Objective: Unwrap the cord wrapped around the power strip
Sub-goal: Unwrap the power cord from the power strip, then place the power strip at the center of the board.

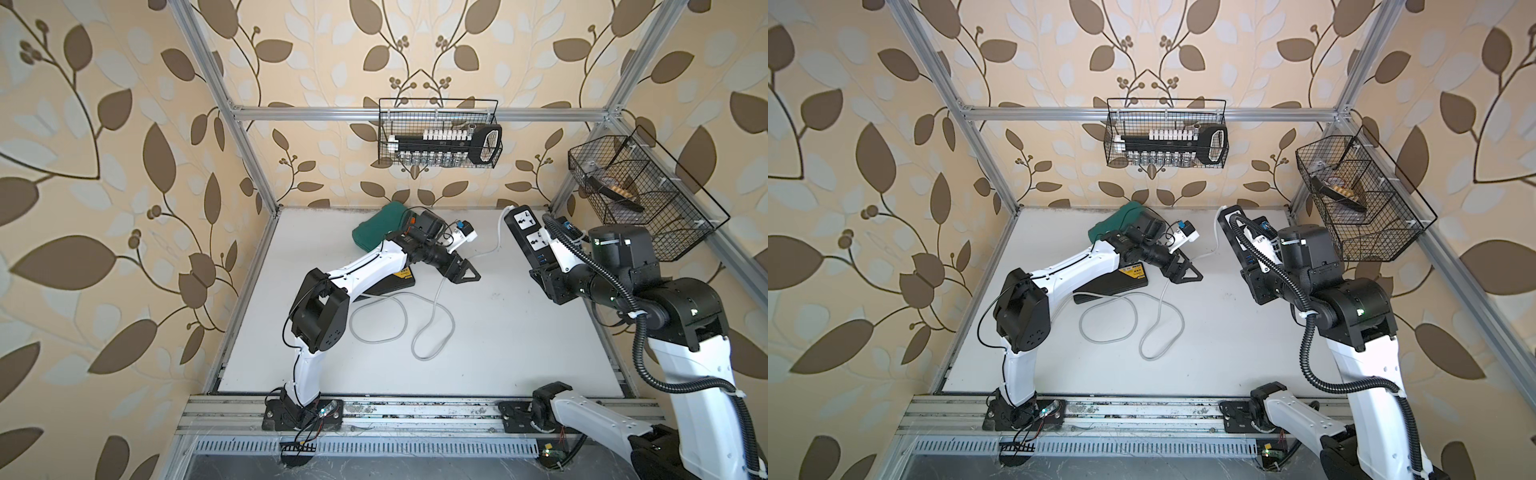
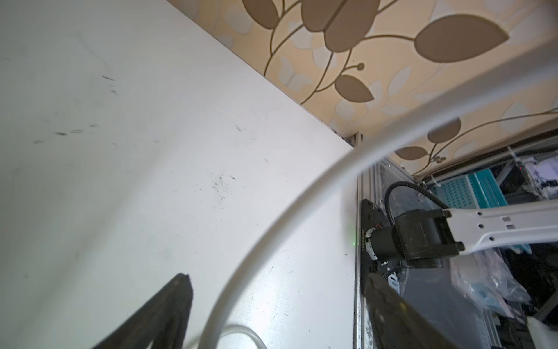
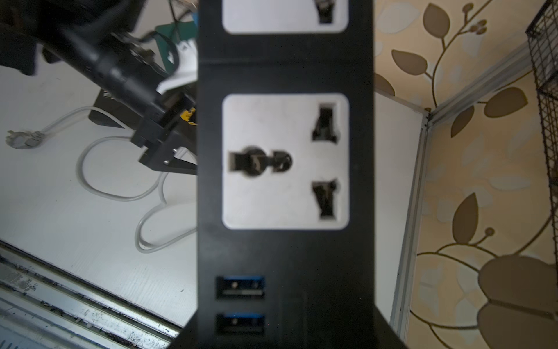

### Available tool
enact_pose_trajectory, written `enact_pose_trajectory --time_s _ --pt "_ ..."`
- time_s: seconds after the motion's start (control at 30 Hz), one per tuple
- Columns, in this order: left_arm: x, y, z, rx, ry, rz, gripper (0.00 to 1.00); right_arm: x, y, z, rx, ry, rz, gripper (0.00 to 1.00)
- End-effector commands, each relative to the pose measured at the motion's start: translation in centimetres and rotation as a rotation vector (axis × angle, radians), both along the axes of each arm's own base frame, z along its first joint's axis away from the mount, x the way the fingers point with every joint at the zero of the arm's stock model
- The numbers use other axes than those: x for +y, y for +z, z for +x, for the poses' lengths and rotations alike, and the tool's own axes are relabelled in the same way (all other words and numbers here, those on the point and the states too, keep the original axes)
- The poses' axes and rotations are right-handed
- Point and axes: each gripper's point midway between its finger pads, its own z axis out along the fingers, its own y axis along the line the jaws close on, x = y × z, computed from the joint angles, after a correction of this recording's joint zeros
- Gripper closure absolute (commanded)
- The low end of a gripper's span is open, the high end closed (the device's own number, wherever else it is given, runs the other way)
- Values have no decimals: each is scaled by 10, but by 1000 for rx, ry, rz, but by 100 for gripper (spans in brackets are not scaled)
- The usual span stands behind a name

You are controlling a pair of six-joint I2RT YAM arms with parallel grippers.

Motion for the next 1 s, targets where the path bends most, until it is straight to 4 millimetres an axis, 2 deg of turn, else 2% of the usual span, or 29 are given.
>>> enact_pose_trajectory --time_s 0.0,0.1,0.2,0.23,0.27,0.37,0.43,0.5,0.57,0.63,0.8,0.97 --pt "30 81 -13 -218 16 -82 5 -28 -5 7 -25 -144 -40 100" --pt "51 106 -32 -285 47 -111 3 -41 0 13 -75 -209 -18 100" --pt "79 109 -36 -337 183 -80 1 -46 22 12 -208 -228 -2 100" --pt "90 100 -30 -335 264 -40 1 -47 29 11 -251 -226 1 100" --pt "105 101 -26 -341 351 -18 1 -47 33 10 -283 -223 3 100" --pt "155 59 -3 -218 655 170 1 -45 32 6 -304 -207 7 100" --pt "191 32 1 -59 819 293 1 -43 20 5 -259 -196 8 100" --pt "214 11 -3 93 912 359 1 -43 8 3 -218 -203 12 100" --pt "232 -6 -8 178 983 391 1 -42 -11 1 -157 -206 15 100" --pt "253 -22 -11 238 1096 406 2 -39 -40 0 -63 -215 34 100" --pt "284 -28 -6 306 1229 343 2 -26 -101 3 100 -302 173 100" --pt "297 -29 -4 307 1270 339 1 -13 -152 17 226 -402 301 100"
